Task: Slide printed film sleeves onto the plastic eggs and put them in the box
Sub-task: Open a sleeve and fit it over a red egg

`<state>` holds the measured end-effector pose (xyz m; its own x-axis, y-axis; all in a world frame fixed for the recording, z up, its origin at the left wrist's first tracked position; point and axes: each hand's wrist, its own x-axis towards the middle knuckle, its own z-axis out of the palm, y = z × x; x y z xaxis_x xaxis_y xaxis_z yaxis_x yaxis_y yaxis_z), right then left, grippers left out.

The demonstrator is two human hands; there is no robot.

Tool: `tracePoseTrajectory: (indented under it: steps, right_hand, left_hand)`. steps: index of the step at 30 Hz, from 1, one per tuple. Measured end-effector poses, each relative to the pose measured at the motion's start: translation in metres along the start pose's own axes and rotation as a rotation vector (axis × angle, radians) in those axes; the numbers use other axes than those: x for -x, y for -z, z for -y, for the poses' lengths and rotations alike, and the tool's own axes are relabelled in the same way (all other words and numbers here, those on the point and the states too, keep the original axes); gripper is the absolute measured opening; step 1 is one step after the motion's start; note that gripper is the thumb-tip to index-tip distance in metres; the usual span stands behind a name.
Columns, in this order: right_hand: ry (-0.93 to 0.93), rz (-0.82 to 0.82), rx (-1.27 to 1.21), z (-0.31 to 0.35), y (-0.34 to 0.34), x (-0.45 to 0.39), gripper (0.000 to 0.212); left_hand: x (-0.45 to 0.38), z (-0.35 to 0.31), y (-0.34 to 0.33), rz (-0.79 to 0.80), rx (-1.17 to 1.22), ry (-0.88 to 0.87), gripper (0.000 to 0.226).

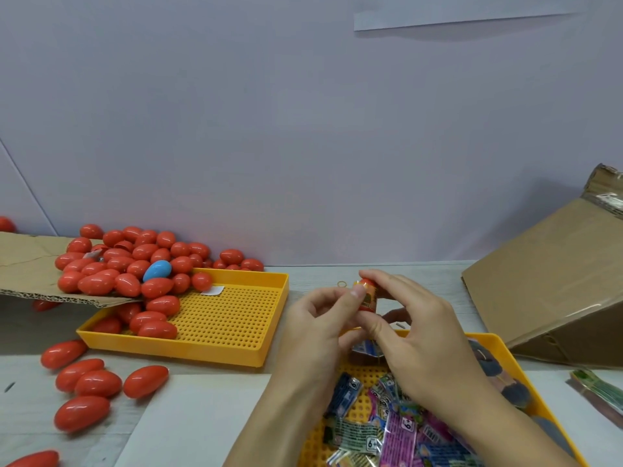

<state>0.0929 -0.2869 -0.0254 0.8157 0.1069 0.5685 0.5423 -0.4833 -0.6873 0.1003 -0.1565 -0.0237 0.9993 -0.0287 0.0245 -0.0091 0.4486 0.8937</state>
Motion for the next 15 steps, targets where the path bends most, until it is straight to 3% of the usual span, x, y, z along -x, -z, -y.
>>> tracePoseTrajectory:
  steps: [5,8,15]
  right_hand:
    - [-0.006,-0.025,-0.039,0.0007,-0.0001,-0.0003,0.056]
    - [0.004,-0.024,-0.044,0.0011,0.0003,-0.0001,0.056]
    - [-0.018,0.000,-0.073,0.0039,0.0002,-0.0001,0.064]
  left_hand:
    - [0.0047,-0.0040,-0.0041,0.059,0.110,0.109,0.036]
    - [0.0054,-0.0039,-0.0034,0.089,0.115,0.113,0.027]
    - [0.0062,-0.0053,-0.0041,0.130,0.101,0.128,0.033]
